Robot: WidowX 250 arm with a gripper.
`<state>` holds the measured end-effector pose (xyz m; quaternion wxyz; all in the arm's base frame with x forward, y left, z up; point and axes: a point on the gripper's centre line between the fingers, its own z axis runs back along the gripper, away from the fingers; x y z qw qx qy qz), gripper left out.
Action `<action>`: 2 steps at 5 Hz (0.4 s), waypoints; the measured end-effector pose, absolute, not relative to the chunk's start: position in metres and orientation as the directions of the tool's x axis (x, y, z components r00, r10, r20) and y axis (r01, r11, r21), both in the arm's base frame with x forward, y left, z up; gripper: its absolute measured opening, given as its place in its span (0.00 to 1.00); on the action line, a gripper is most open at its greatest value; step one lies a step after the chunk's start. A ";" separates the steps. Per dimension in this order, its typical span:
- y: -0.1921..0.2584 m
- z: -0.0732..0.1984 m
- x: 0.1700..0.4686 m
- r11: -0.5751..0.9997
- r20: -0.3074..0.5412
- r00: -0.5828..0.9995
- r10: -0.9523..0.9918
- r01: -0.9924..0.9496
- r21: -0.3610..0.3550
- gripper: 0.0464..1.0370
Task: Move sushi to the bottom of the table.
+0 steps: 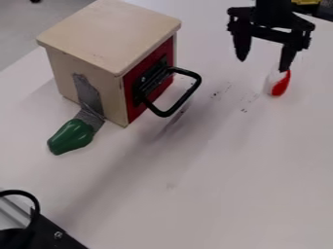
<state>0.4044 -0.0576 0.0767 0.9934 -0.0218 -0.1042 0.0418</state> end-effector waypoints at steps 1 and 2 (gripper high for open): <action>-0.058 0.042 0.451 0.994 0.190 0.976 0.106 -0.097 -0.056 0.96; -0.060 0.029 0.501 0.994 0.211 0.972 0.105 -0.094 -0.061 0.96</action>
